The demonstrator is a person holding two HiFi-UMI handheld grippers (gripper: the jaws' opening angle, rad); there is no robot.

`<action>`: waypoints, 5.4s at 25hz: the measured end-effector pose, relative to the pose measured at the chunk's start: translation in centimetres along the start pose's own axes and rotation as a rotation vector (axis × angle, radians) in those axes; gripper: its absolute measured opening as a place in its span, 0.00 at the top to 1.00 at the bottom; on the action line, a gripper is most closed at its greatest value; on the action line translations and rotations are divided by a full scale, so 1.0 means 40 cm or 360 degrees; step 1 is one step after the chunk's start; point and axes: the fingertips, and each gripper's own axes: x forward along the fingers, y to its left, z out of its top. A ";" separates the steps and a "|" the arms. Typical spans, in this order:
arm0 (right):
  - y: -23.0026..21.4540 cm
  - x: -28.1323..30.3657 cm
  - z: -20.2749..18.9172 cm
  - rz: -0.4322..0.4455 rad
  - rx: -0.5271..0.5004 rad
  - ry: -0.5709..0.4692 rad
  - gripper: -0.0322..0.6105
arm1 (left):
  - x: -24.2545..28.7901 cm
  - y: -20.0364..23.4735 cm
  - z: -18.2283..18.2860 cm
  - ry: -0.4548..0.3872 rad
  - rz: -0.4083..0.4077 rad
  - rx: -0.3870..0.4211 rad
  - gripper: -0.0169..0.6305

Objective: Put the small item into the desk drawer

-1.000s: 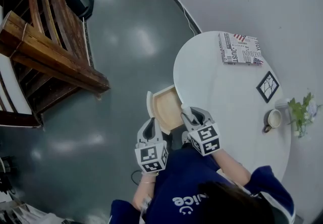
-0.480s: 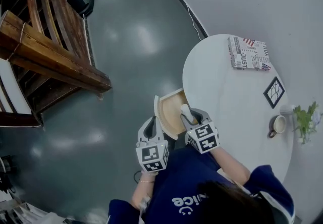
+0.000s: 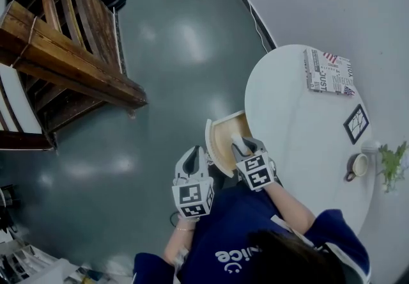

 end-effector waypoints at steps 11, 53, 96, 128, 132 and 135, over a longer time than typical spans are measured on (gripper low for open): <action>0.033 0.104 -0.049 0.0003 -0.0046 0.0138 0.73 | -0.006 0.068 -0.008 0.0044 0.0020 0.0033 0.97; -0.038 0.430 -0.308 0.0095 -0.0338 0.0724 0.73 | 0.012 0.095 -0.085 0.0326 -0.0002 0.0192 0.97; 0.006 0.345 -0.240 0.0071 -0.0092 0.0756 0.52 | 0.029 0.141 -0.100 0.0282 -0.0039 0.0018 0.97; -0.026 -0.120 0.150 -0.0046 0.0173 -0.0242 0.54 | 0.062 0.010 0.064 0.0014 -0.0234 -0.0007 0.97; -0.048 -0.176 0.183 -0.0091 0.0210 -0.0370 0.54 | 0.050 -0.011 0.093 -0.0042 -0.0251 -0.0008 0.97; -0.061 -0.210 0.197 -0.0121 0.0226 -0.0455 0.55 | 0.042 -0.031 0.111 -0.0088 -0.0258 0.0003 0.97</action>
